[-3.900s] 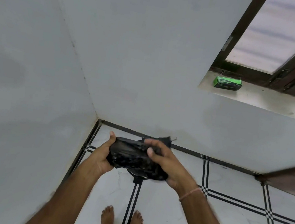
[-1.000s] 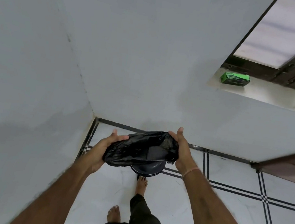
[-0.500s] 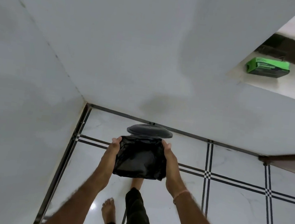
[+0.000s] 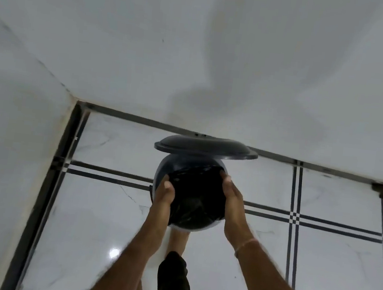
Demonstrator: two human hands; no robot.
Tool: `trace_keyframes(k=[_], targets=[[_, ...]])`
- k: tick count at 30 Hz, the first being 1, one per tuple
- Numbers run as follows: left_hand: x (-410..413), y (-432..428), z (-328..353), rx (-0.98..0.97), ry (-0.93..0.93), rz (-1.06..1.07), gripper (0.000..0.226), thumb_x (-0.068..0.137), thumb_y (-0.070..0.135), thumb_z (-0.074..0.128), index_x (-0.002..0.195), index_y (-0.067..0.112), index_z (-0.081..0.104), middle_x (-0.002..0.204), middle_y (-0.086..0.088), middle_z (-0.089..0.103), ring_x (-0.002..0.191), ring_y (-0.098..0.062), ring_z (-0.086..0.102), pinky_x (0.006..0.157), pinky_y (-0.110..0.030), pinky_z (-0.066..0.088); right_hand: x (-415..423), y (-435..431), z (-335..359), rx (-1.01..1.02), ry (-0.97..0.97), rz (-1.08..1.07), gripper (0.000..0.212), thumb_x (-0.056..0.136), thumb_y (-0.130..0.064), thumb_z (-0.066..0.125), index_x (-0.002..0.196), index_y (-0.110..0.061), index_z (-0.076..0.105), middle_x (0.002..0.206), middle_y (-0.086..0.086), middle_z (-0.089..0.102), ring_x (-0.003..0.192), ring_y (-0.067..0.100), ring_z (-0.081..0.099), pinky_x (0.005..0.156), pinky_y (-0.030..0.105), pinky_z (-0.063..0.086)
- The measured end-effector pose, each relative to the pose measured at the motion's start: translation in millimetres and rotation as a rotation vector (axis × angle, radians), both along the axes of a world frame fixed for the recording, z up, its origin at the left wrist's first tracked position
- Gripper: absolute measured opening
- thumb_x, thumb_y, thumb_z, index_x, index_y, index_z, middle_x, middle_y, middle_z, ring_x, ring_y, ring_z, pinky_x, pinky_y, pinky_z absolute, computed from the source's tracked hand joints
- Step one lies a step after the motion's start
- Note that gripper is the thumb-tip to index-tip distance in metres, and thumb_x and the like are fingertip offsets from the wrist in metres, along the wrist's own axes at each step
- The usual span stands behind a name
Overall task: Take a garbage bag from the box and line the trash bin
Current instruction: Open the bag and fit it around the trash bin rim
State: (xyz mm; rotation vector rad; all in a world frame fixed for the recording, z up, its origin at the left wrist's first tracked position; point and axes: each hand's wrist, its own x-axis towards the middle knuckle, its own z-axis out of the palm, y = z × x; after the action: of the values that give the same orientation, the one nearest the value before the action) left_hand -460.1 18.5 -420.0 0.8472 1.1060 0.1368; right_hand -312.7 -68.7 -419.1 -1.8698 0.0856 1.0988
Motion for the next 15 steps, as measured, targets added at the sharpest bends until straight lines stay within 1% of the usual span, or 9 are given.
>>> trace_keyframes(k=[1,3,6,7,9,11,13,14,15], targets=[[4.9,1.6,-16.3,0.065,-0.019,-0.012,0.044,0.103,0.066,0.032,0.142,0.051,0.047,0.140,0.017,0.058,0.126,-0.002,0.056,0.095,-0.020,0.052,4.6,-1.4,-22.9,-0.021,-0.040,0.035,0.058,0.088,-0.077,0.056,0.132,-0.040,0.069,0.130,-0.005,0.072,0.123,0.021,0.065,0.109,0.048,0.052],[10.7,9.1,-51.4,0.172,-0.019,0.016,0.050,0.105,0.059,0.035,0.143,0.031,0.052,0.139,0.003,0.062,0.127,-0.011,0.060,0.098,-0.030,0.055,15.5,-7.6,-64.5,-0.035,-0.089,0.073,0.062,0.082,-0.069,0.066,0.136,-0.037,0.068,0.129,-0.004,0.073,0.123,0.021,0.066,0.111,0.049,0.051],[6.6,25.9,-90.5,0.211,0.033,0.069,0.047,0.111,0.047,0.037,0.121,0.008,0.061,0.115,-0.005,0.072,0.105,-0.012,0.070,0.087,-0.039,0.059,32.8,-12.1,-96.4,-0.015,-0.129,-0.045,0.048,0.090,-0.043,0.073,0.133,-0.023,0.071,0.123,0.002,0.077,0.118,0.025,0.070,0.109,0.048,0.053],[2.6,30.6,-103.3,0.222,0.064,0.069,0.046,0.111,0.046,0.038,0.115,0.007,0.063,0.108,-0.006,0.073,0.100,-0.014,0.072,0.085,-0.041,0.059,39.0,-13.4,-104.1,0.009,-0.136,-0.081,0.040,0.094,-0.032,0.073,0.131,-0.019,0.073,0.121,0.005,0.077,0.117,0.026,0.071,0.109,0.048,0.054],[-3.6,38.1,-125.3,0.360,0.189,-0.046,0.055,0.105,0.059,0.041,0.106,0.010,0.064,0.107,-0.014,0.071,0.105,-0.029,0.069,0.091,-0.054,0.057,47.1,-15.8,-115.7,0.055,-0.142,-0.096,0.031,0.097,-0.019,0.070,0.127,-0.014,0.075,0.119,0.008,0.078,0.116,0.028,0.072,0.107,0.050,0.054],[-8.8,41.5,-131.6,0.579,0.467,-0.268,0.054,0.098,0.067,0.043,0.105,0.018,0.067,0.111,-0.014,0.069,0.109,-0.038,0.064,0.097,-0.059,0.049,49.6,-15.7,-116.3,0.110,-0.117,-0.079,0.029,0.100,-0.012,0.065,0.128,-0.011,0.074,0.120,0.011,0.077,0.117,0.033,0.071,0.107,0.052,0.054],[-6.8,39.7,-129.6,0.839,0.725,-0.366,0.037,0.097,0.053,0.057,0.111,0.023,0.072,0.117,-0.009,0.069,0.114,-0.039,0.059,0.094,-0.054,0.042,52.2,-16.0,-114.7,0.161,-0.107,-0.051,0.029,0.104,-0.007,0.060,0.131,-0.007,0.072,0.122,0.014,0.076,0.118,0.035,0.070,0.106,0.051,0.055],[-1.7,39.6,-123.3,0.969,0.749,-0.349,0.031,0.098,0.046,0.061,0.114,0.021,0.072,0.119,-0.010,0.068,0.115,-0.040,0.057,0.092,-0.052,0.041,53.2,-16.4,-112.2,0.177,-0.114,-0.029,0.029,0.104,-0.007,0.058,0.131,-0.005,0.071,0.122,0.015,0.076,0.119,0.034,0.070,0.106,0.050,0.055],[4.6,40.9,-119.8,1.064,0.699,-0.325,0.031,0.099,0.041,0.062,0.118,0.018,0.071,0.120,-0.011,0.068,0.115,-0.041,0.057,0.090,-0.052,0.041,53.4,-16.6,-109.7,0.193,-0.117,-0.005,0.029,0.105,-0.007,0.058,0.131,-0.005,0.071,0.122,0.015,0.076,0.118,0.033,0.071,0.106,0.049,0.055]])
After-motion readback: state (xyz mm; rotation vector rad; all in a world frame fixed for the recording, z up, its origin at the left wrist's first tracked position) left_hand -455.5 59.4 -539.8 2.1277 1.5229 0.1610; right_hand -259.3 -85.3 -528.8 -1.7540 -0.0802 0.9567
